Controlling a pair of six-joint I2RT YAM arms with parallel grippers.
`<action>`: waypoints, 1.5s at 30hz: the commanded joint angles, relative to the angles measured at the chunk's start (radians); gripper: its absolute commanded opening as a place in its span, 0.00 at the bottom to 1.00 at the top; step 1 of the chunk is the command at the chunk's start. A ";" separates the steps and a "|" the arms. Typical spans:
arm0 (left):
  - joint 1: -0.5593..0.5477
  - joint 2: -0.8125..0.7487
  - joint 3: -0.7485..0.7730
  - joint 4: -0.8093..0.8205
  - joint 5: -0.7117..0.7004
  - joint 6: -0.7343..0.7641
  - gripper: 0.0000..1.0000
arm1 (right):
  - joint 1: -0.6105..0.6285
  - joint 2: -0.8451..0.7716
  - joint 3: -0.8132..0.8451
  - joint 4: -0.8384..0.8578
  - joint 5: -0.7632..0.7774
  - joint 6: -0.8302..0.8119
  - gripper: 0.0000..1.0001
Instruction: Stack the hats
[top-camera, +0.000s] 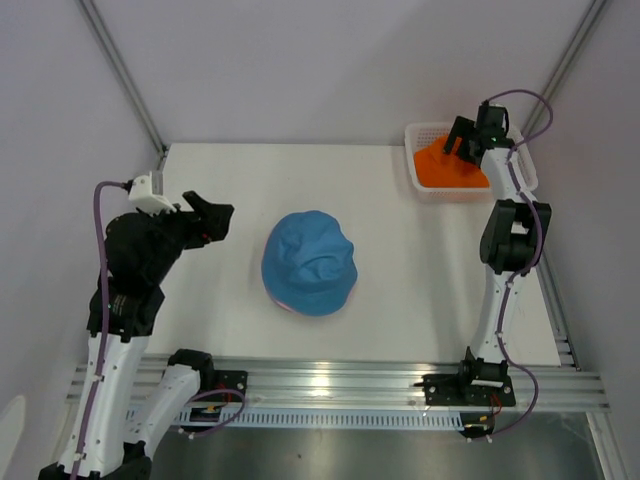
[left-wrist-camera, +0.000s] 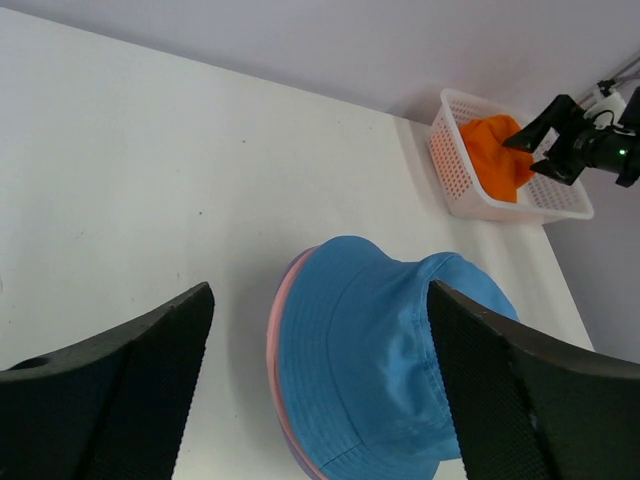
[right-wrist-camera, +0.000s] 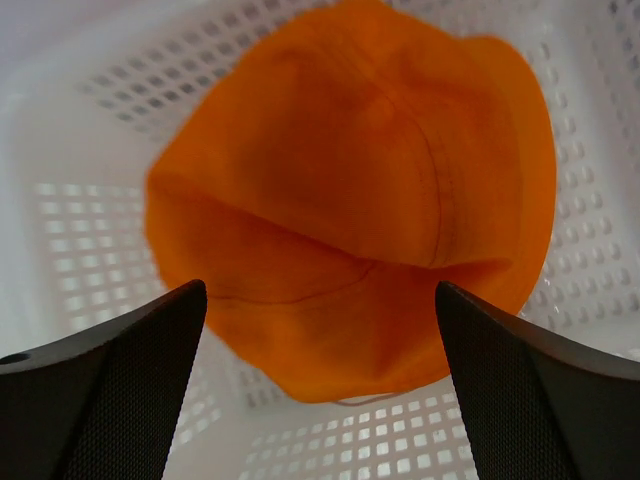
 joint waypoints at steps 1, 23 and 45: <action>-0.003 0.035 0.035 0.015 0.005 0.022 0.93 | -0.011 0.027 0.121 -0.001 0.087 0.011 1.00; -0.003 0.126 0.035 0.049 0.023 0.004 0.99 | -0.077 0.137 0.078 0.157 0.089 -0.041 0.55; -0.003 0.075 0.002 0.061 0.083 -0.034 1.00 | -0.062 -0.172 0.235 0.014 -0.210 -0.050 0.00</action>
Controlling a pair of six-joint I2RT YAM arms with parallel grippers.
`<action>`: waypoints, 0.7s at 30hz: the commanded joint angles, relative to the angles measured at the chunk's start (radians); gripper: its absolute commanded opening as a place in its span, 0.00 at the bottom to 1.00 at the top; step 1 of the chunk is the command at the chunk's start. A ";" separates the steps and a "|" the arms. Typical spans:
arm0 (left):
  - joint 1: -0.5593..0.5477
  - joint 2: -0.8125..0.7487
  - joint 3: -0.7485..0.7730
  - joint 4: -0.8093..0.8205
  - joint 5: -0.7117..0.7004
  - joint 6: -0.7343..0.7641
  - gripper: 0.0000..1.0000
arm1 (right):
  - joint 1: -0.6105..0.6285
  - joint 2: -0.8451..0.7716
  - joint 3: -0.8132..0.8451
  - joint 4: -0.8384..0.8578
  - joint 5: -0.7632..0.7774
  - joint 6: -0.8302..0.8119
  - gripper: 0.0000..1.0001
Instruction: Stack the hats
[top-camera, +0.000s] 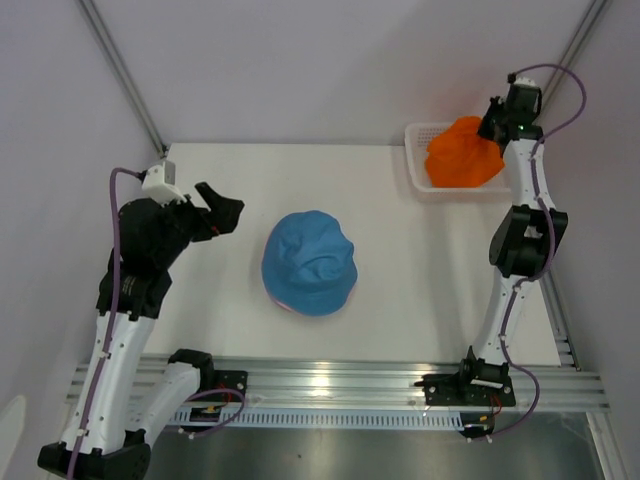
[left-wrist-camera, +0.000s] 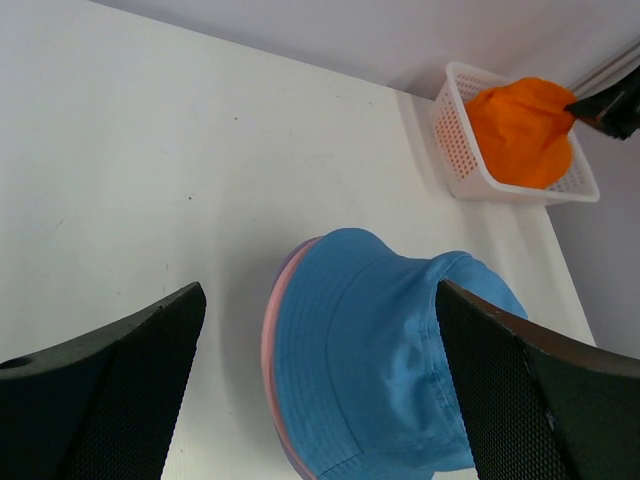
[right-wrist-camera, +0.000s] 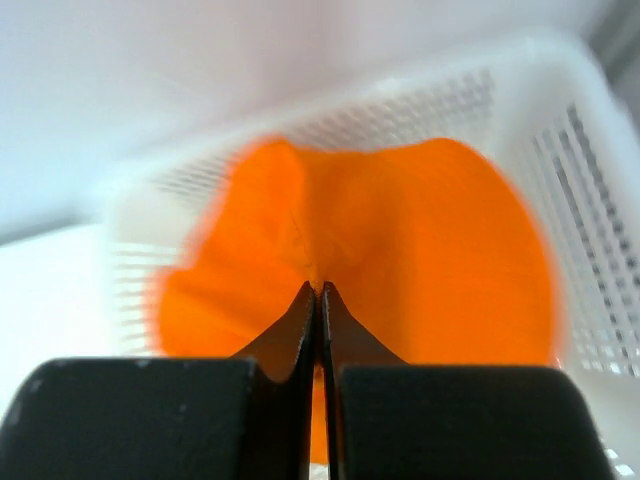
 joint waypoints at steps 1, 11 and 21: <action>-0.003 -0.028 -0.022 0.044 0.078 -0.035 0.99 | 0.019 -0.242 0.124 -0.011 -0.200 0.027 0.00; -0.003 -0.124 -0.088 0.101 0.152 -0.078 0.99 | 0.216 -0.604 -0.141 0.076 -0.420 0.103 0.00; -0.003 -0.221 -0.169 0.052 0.121 -0.118 1.00 | 0.537 -0.831 -0.405 0.352 -0.512 0.393 0.00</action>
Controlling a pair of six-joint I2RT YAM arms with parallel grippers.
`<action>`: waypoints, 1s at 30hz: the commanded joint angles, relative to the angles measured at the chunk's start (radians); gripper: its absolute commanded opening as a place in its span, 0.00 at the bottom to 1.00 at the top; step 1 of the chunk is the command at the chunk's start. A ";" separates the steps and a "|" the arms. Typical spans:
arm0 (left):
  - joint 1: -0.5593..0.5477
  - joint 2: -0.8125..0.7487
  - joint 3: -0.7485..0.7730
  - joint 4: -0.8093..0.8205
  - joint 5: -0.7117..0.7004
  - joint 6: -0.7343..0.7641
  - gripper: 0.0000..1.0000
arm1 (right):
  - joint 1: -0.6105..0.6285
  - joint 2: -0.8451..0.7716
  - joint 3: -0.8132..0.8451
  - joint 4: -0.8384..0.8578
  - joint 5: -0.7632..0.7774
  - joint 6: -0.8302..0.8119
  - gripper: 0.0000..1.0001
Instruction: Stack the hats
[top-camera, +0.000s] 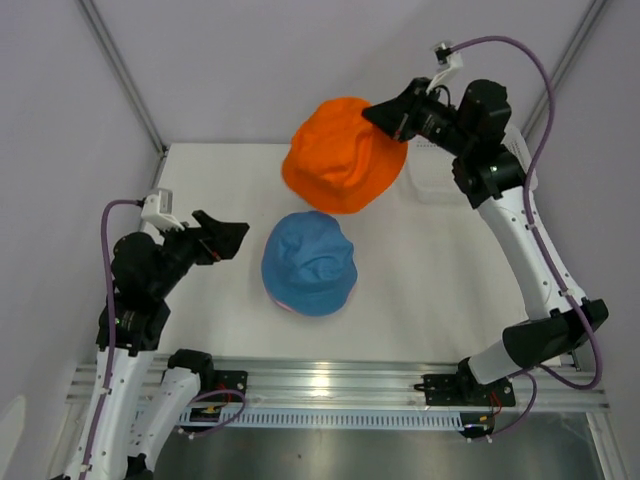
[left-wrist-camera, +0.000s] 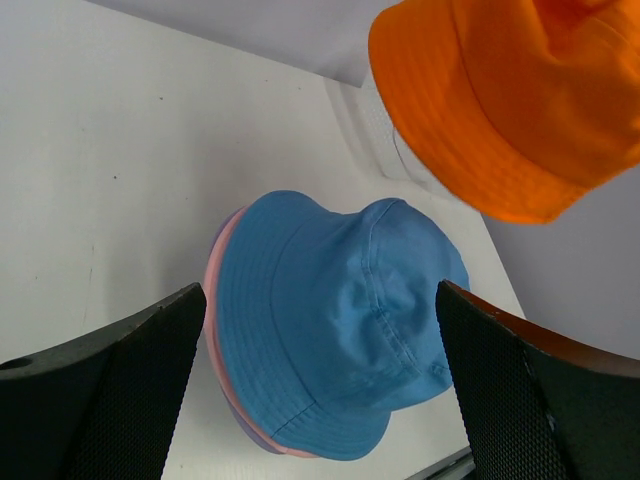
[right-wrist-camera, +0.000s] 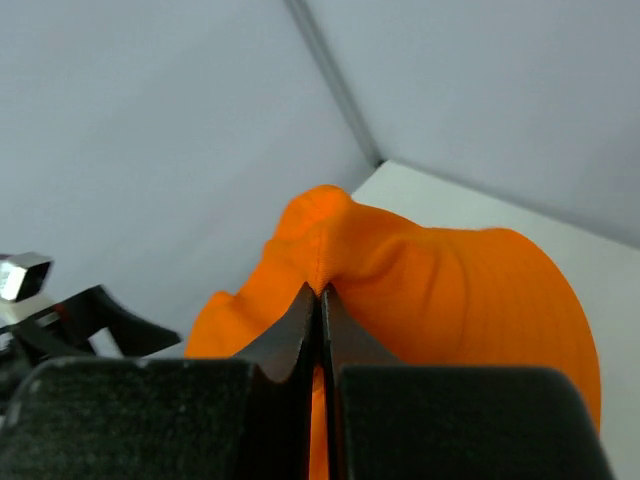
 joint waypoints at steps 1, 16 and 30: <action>-0.003 -0.038 -0.021 -0.008 -0.013 -0.039 0.99 | 0.102 -0.070 -0.040 0.174 -0.055 0.149 0.00; -0.003 -0.161 -0.023 -0.143 -0.139 -0.054 1.00 | 0.388 -0.130 -0.223 0.188 0.030 0.203 0.00; -0.003 -0.153 -0.014 -0.142 -0.067 -0.054 0.99 | 0.390 -0.276 -0.436 0.046 0.068 0.157 0.00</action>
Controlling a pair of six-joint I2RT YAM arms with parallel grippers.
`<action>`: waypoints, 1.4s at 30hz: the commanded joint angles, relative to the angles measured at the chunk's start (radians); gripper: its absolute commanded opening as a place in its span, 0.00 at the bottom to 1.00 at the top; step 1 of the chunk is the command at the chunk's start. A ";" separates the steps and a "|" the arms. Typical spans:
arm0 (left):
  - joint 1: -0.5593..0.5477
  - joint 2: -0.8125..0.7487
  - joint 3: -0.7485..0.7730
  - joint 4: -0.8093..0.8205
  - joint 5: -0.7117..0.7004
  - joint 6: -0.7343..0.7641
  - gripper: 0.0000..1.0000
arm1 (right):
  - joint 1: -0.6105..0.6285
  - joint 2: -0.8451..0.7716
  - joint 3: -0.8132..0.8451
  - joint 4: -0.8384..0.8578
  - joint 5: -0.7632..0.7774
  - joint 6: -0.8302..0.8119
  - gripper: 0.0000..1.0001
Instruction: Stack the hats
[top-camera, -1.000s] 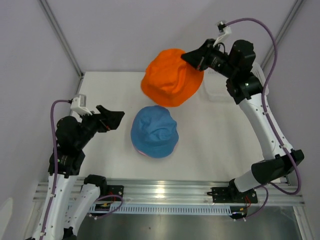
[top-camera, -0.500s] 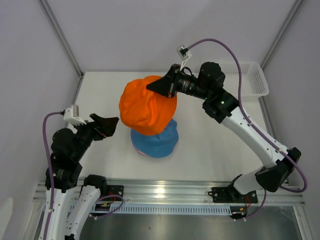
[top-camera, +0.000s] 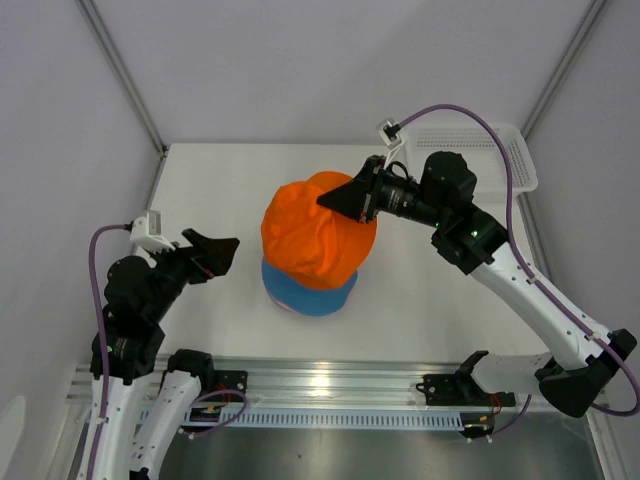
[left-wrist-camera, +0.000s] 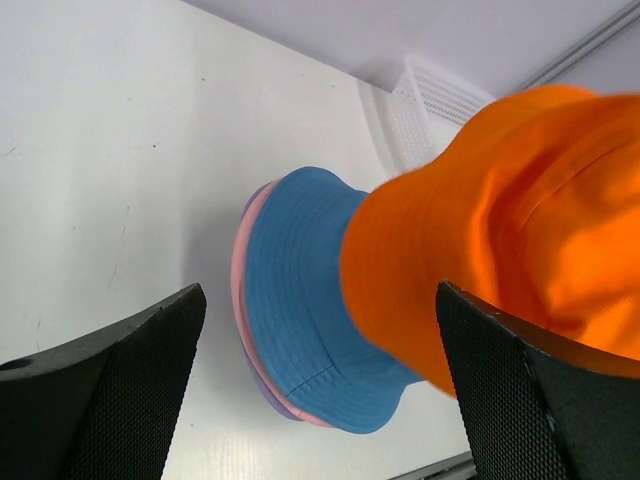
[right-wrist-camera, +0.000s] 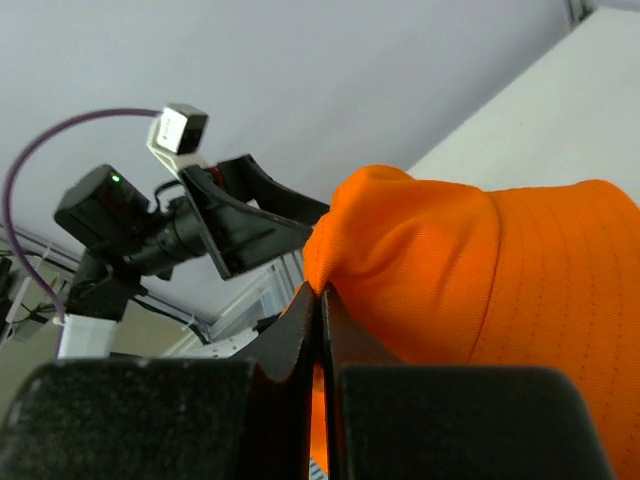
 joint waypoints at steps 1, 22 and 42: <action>-0.003 0.008 0.024 0.012 0.038 -0.014 1.00 | -0.001 -0.018 -0.067 -0.011 0.022 0.008 0.00; -0.003 0.061 -0.088 0.130 0.155 -0.078 0.99 | -0.142 0.072 -0.108 0.059 -0.095 -0.039 0.00; -0.003 0.098 -0.142 0.211 0.239 -0.116 1.00 | -0.318 -0.184 -0.302 -0.166 0.059 -0.054 1.00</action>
